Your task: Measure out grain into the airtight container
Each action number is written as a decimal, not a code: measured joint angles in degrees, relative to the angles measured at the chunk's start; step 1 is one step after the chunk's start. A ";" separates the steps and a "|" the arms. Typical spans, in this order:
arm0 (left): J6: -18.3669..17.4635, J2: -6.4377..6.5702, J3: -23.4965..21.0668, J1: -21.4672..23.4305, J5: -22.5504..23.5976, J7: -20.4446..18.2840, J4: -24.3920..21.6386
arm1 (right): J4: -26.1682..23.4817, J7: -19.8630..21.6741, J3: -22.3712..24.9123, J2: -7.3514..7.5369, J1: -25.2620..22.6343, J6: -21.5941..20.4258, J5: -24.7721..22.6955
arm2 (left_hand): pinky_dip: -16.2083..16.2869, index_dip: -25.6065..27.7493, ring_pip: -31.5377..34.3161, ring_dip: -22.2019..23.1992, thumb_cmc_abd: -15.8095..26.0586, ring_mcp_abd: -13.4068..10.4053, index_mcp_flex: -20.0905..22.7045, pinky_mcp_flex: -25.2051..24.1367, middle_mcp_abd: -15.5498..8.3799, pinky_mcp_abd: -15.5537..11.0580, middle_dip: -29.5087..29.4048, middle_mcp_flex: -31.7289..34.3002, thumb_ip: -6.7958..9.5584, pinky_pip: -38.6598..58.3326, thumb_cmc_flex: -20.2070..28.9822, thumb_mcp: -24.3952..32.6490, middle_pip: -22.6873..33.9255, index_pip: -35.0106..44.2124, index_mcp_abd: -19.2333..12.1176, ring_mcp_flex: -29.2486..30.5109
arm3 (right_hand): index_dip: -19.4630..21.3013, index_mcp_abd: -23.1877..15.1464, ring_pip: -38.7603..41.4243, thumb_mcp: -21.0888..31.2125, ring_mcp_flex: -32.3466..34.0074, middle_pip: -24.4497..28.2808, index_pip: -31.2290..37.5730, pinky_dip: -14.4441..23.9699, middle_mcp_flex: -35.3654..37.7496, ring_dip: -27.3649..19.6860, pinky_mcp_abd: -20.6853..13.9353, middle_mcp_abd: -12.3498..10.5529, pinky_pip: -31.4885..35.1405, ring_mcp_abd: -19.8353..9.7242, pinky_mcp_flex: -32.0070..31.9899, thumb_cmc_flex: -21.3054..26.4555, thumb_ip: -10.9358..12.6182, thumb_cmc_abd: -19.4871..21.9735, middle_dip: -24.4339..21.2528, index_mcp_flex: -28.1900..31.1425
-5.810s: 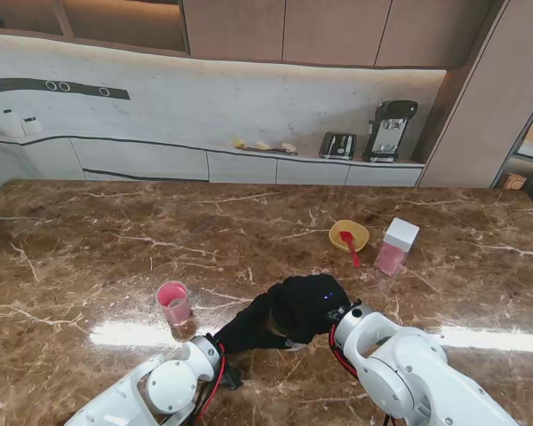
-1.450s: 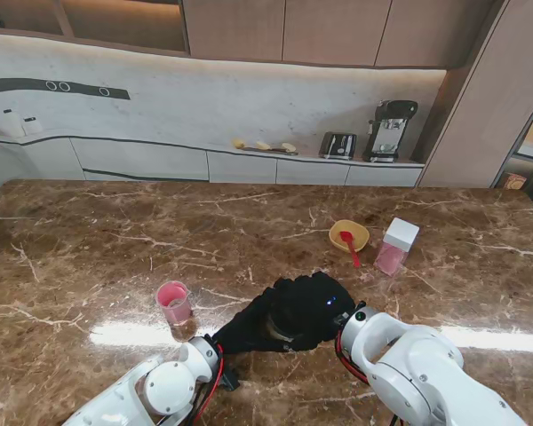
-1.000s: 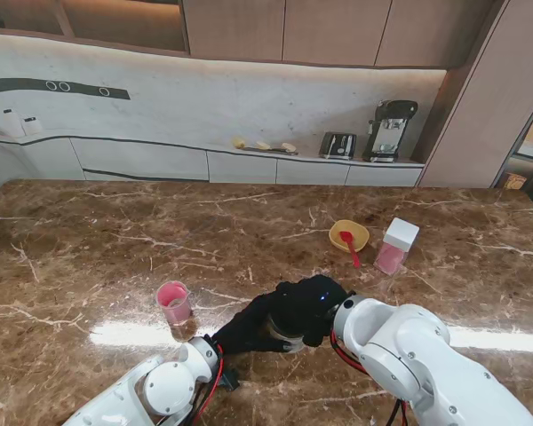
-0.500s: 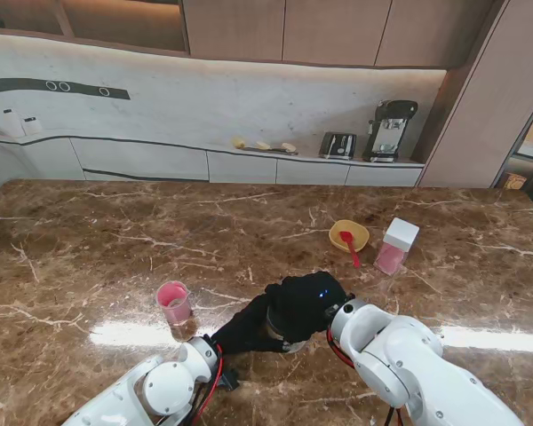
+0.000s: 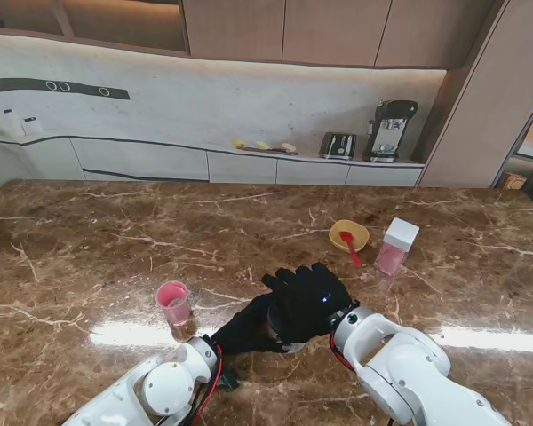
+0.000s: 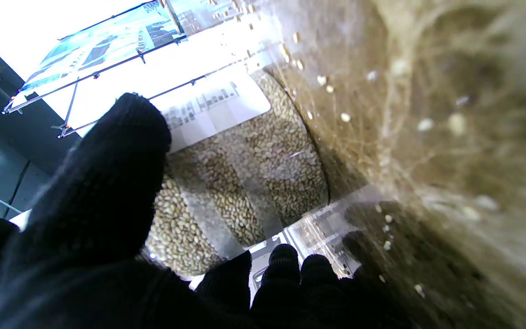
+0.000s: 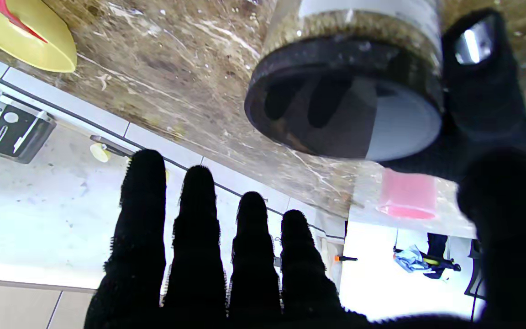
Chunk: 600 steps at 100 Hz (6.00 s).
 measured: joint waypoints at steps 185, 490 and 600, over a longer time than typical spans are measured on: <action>0.81 0.03 -0.52 0.46 -0.67 0.01 -0.61 | -0.08 14.22 -3.29 0.82 5.87 -1.96 7.57 | 0.00 10.92 0.00 0.01 -2.86 0.02 -0.05 0.15 0.00 0.18 0.28 0.00 -0.31 0.32 0.02 1.60 0.00 7.54 0.02 0.00 | 3.23 -7.82 5.73 15.13 7.09 6.21 7.92 1.32 3.80 1.74 -0.20 -0.10 1.75 0.55 8.10 22.45 -2.05 -16.78 3.71 7.18; 0.17 0.05 -0.93 0.62 -0.52 0.06 -0.34 | -0.91 15.45 -0.61 0.71 3.70 -3.12 6.71 | 0.00 11.05 0.00 0.01 -3.10 0.05 -0.05 0.24 0.01 0.24 0.67 0.00 -0.49 0.44 0.04 1.64 0.00 7.69 0.47 0.04 | -8.72 -1.65 -1.07 -4.05 -3.29 -1.84 -4.34 2.84 -7.44 -1.51 0.32 1.33 -4.04 1.23 0.08 19.74 0.63 -7.40 0.00 -3.10; 0.16 0.13 -1.60 1.10 -0.32 0.11 -0.58 | 1.76 4.22 -4.09 -0.15 1.92 4.44 -4.84 | 0.00 11.67 0.00 0.59 -3.45 0.05 -0.03 0.27 0.01 0.24 0.90 0.00 -0.49 0.44 0.04 1.64 0.00 7.78 0.60 0.04 | 2.17 0.44 9.45 2.32 20.57 6.21 3.41 -0.58 13.99 5.76 -2.02 -1.14 14.90 -0.63 16.61 -16.88 0.07 11.24 3.50 2.15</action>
